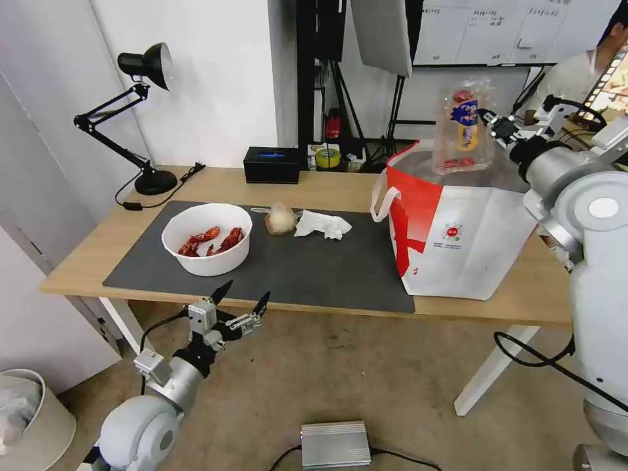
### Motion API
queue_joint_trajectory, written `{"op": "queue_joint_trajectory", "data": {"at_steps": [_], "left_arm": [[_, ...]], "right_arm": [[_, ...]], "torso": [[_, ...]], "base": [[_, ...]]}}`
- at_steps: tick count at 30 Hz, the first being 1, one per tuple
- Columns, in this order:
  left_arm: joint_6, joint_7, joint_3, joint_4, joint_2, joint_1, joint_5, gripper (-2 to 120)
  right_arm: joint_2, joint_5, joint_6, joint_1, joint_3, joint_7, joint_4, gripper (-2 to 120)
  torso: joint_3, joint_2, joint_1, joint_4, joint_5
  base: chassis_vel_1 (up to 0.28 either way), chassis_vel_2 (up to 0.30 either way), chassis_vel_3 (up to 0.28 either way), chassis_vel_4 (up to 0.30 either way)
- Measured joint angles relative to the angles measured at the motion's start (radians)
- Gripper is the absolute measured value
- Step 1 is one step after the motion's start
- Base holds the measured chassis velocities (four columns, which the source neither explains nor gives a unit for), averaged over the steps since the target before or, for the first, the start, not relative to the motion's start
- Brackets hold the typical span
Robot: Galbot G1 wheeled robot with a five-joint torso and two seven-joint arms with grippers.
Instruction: Pick up the trash from the table and place it into the takeout bag.
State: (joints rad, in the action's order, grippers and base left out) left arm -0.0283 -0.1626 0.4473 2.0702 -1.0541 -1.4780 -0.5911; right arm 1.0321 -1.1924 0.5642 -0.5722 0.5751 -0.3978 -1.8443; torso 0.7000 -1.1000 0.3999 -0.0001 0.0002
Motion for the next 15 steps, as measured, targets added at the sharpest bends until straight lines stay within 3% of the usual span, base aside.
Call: {"op": "queue_joint_trajectory", "data": {"at_steps": [8, 15], "left_arm": [[-0.002, 0.0, 0.015, 0.016, 0.008, -0.004, -0.003, 100], [-0.004, 0.0, 0.027, 0.03, 0.003, -0.011, -0.003, 100]], "right_arm": [[-0.014, 0.163, -0.022, -0.035, -0.017, 0.086, 0.033, 0], [-0.004, 0.171, -0.023, -0.051, -0.023, 0.089, 0.025, 0]], "torso": [[0.0, 0.0, 0.0, 0.0, -0.0002], [0.0, 0.0, 0.0, 0.0002, -0.0002]], "base": [[0.0, 0.0, 0.0, 0.0], [0.0, 0.0, 0.0, 0.0]]}}
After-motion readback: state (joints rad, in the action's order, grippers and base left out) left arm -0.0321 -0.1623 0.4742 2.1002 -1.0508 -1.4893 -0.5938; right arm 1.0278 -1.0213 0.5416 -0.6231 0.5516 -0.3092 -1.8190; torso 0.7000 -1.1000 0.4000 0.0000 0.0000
